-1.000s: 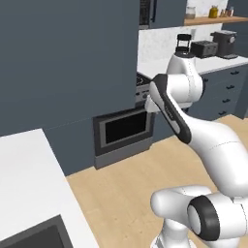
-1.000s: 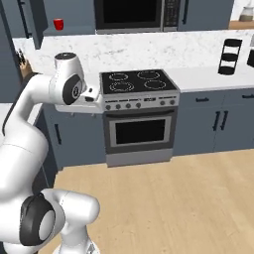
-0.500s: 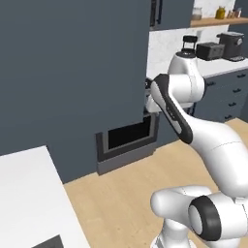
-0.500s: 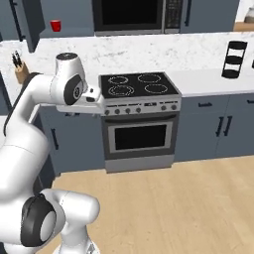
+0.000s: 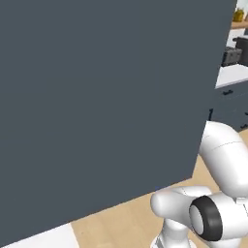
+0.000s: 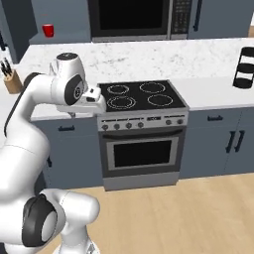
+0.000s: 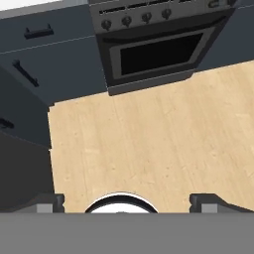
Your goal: Gather all objects into one cabinet and sort the glasses and bowls to opposite sides.
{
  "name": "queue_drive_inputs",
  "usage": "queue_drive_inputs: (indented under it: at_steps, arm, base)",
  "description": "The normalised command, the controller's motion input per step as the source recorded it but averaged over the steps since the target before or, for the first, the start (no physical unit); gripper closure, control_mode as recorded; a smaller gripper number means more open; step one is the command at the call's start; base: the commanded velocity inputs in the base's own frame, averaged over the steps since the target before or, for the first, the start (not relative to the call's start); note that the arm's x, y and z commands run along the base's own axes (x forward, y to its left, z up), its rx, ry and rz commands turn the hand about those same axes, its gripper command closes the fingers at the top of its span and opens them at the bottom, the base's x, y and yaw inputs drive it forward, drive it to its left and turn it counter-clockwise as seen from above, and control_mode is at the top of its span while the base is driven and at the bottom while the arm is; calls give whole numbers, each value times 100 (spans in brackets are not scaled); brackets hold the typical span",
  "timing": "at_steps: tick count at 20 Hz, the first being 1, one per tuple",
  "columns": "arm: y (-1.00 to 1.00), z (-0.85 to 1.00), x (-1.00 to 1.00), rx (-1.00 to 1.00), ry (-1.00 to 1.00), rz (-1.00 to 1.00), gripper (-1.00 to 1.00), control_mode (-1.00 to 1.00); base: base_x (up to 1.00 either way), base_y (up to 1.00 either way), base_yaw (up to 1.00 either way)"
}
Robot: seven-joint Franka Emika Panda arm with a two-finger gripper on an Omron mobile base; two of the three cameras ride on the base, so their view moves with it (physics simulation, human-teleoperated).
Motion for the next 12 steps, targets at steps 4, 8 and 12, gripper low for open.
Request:
queue_drive_inputs:
  at_steps: [4, 8, 12]
  arm:
    - [0, 0, 0, 0, 0, 0, -100, 100]
    - [0, 0, 0, 0, 0, 0, -100, 100]
    - [0, 0, 0, 0, 0, 0, -100, 100]
  base:
    - [72, 35, 0]
    - [72, 58, 0]
    - [59, 72, 0]
